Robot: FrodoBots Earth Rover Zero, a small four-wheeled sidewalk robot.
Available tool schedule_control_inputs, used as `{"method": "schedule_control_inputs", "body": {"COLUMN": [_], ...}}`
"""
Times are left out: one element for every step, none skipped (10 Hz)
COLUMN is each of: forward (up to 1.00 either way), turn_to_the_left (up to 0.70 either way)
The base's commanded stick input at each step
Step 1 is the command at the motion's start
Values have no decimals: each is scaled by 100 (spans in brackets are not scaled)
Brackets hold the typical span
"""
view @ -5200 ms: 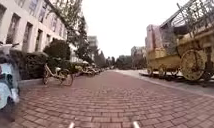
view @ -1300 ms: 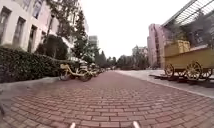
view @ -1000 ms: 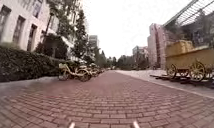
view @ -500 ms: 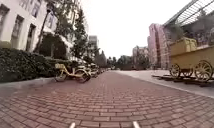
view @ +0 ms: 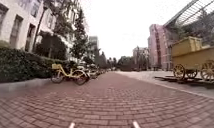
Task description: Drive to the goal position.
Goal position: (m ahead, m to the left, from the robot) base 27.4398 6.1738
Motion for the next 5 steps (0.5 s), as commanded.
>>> {"method": "schedule_control_inputs", "body": {"forward": [70, 70, 70, 70, 70], "turn_to_the_left": [0, 0, 0, 0, 0]}}
